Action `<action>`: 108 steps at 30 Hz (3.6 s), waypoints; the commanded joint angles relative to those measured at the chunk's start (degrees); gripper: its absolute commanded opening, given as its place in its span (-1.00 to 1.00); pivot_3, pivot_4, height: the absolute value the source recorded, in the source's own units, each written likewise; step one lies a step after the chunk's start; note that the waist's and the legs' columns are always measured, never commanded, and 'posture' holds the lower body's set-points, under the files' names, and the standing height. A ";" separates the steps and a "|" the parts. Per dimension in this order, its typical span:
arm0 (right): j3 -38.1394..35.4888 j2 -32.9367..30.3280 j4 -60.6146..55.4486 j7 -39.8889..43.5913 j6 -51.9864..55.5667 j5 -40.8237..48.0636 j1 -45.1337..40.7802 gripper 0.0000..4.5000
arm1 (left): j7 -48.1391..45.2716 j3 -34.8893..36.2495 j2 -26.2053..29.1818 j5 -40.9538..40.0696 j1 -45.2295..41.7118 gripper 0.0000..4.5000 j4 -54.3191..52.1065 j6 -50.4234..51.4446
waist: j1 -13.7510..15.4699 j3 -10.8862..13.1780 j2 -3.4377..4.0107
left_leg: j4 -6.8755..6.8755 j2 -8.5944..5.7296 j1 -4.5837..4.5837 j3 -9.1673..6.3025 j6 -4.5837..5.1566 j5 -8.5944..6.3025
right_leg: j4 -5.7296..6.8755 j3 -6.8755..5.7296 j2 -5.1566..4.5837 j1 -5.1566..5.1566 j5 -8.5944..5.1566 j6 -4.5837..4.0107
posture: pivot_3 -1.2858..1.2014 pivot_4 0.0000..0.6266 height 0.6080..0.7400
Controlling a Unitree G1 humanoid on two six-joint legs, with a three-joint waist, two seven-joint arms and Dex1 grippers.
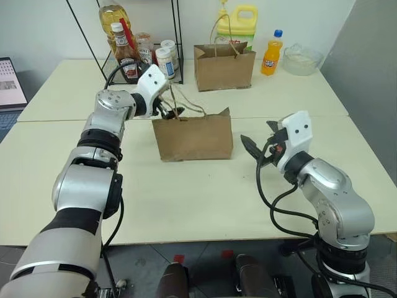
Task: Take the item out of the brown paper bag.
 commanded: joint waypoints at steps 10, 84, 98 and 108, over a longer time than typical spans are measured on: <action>-0.64 -1.78 6.45 -0.01 -6.50 3.44 -2.66 0.98 | -26.43 -1.42 9.87 -3.58 14.29 1.00 -38.53 16.02 | -0.84 0.00 0.01 | -0.04 0.04 0.03 0.01 0.01 0.00 | 0.01 0.06 0.01 0.00 0.00 0.00 | 0.03 -0.52 1.00; 21.22 -27.48 36.51 32.20 -103.00 -16.78 11.85 1.00 | -11.98 1.13 8.47 -32.74 45.84 -0.99 -78.37 48.18 | 0.82 -0.02 -0.07 | 0.04 0.09 0.81 0.03 0.06 0.00 | -0.08 0.09 0.05 0.75 -0.04 0.02 | 0.03 -0.52 1.00; 23.46 -20.17 53.21 12.33 -116.26 -41.78 1.17 0.09 | -10.42 1.89 9.32 -35.24 45.81 -1.00 -81.01 52.55 | 0.81 -0.05 -0.11 | 0.03 0.09 0.85 0.04 0.03 0.02 | -0.05 0.10 0.04 0.77 -0.03 -0.01 | 0.03 -0.52 1.00; 27.01 -19.15 57.30 -3.96 -118.19 -56.46 -2.15 0.09 | -9.85 1.88 9.47 -36.80 44.43 -1.00 -81.14 55.11 | 0.71 -0.11 -0.19 | 0.03 0.09 0.90 0.05 0.03 0.02 | -0.01 0.13 0.04 0.79 -0.02 -0.02 | 0.03 -0.52 1.00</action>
